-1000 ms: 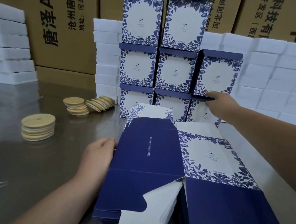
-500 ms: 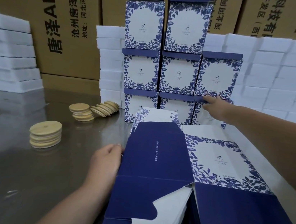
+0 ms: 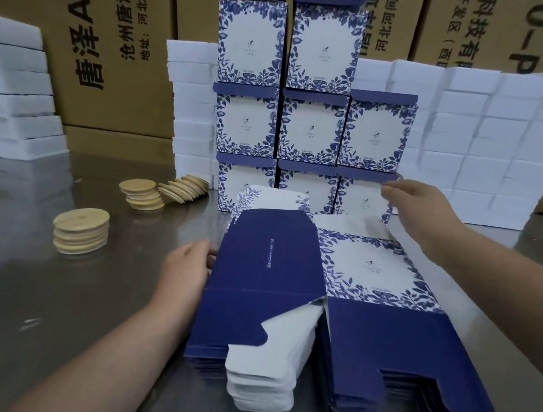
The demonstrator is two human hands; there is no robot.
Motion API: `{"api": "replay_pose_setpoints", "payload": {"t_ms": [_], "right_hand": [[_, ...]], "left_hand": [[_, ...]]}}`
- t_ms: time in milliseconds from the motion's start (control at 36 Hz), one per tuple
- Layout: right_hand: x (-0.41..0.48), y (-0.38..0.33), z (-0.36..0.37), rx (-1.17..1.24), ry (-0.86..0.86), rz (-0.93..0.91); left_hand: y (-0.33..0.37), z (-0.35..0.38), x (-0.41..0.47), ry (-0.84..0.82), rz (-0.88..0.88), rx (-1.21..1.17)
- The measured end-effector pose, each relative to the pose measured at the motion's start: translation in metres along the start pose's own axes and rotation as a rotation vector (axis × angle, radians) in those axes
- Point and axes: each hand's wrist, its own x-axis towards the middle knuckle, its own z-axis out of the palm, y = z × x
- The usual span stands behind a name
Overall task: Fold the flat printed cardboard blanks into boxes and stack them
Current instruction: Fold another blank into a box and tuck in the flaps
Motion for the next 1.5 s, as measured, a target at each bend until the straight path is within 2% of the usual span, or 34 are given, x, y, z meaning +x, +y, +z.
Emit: {"api": "replay_pose_setpoints", "payload": {"t_ms": [83, 139, 222, 361, 472, 556, 667, 1056, 1250, 1500], "right_hand": [[-0.031, 0.003, -0.015, 0.218, -0.009, 0.085], [-0.056, 0.012, -0.019, 0.326, -0.03, 0.072], [-0.094, 0.031, -0.019, 0.445, -0.051, 0.043], [-0.122, 0.044, -0.019, 0.612, -0.108, 0.096], [-0.126, 0.044, -0.019, 0.476, -0.11, 0.082], [-0.129, 0.047, -0.02, 0.488, -0.133, 0.087], [-0.132, 0.045, -0.018, 0.507, -0.134, 0.087], [-0.132, 0.044, -0.021, 0.369, -0.056, 0.09], [-0.124, 0.041, -0.021, 0.471, 0.007, 0.222], [-0.123, 0.039, -0.025, 0.41, -0.018, 0.163]], "left_hand": [[0.004, 0.0, -0.005, -0.022, -0.01, -0.103], [0.006, -0.001, -0.008, -0.038, -0.007, -0.131], [0.008, -0.002, -0.012, -0.06, 0.009, -0.134], [0.006, -0.002, -0.009, -0.07, 0.018, -0.178], [0.001, -0.003, 0.002, -0.04, 0.038, -0.161], [-0.003, -0.003, 0.007, -0.063, 0.089, -0.088], [-0.004, -0.002, 0.009, -0.072, 0.06, -0.086], [-0.007, -0.004, 0.006, -0.073, 0.144, -0.073], [-0.003, -0.004, 0.003, -0.088, 0.172, -0.07], [0.003, -0.007, 0.001, -0.137, 0.167, -0.086]]}}
